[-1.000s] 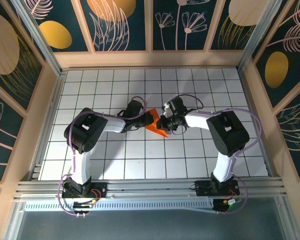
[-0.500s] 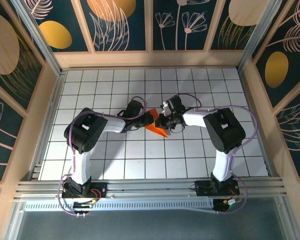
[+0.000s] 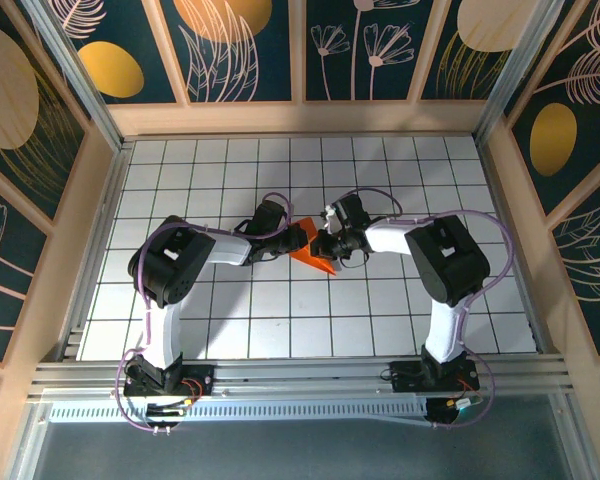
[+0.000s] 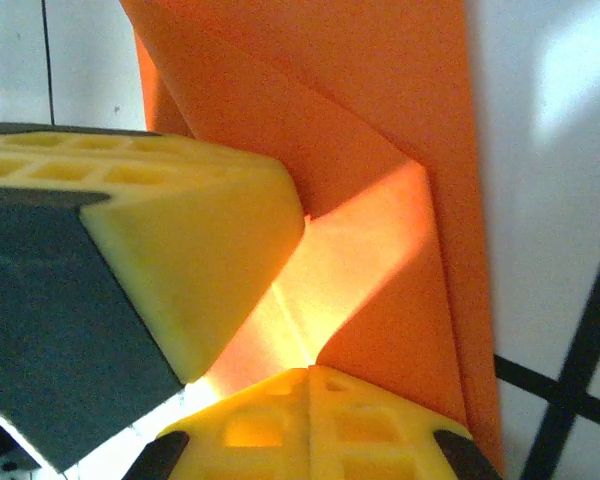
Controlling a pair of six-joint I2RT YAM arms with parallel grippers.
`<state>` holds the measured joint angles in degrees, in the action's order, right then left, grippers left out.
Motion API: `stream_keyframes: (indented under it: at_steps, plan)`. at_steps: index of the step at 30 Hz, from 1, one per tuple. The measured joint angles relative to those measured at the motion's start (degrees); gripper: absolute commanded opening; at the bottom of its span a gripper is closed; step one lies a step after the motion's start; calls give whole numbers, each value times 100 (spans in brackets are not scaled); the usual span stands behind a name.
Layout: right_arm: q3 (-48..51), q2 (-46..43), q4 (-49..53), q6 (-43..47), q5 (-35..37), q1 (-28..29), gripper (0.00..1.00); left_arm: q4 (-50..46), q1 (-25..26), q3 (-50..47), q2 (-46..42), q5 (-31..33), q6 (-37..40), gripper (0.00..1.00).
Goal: Fold a paper plane with a square sheet of paper (fold left side to right side)
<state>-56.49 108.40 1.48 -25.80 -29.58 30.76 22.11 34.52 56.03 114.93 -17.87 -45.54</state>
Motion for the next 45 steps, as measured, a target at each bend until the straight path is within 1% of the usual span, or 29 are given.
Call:
stream_keyframes:
  at_steps: [8,17,22,26,38,45]
  plan:
    - [387,-348,61,44,129,0,0,-4,11,2,0,44,-79,0]
    - [540,-616,387,146,262,0,0,-4,11,2,0,55,-118,0]
    - [540,-839,577,142,199,0,0,-4,11,2,0,52,-118,0]
    - [542,-1067,518,138,-26,0,0,-4,11,2,0,50,-118,0]
    - [730,-916,402,103,-85,-33,0,-20,11,11,0,50,-118,1]
    - [778,-817,452,103,48,-98,0,-46,11,24,0,52,-118,0]
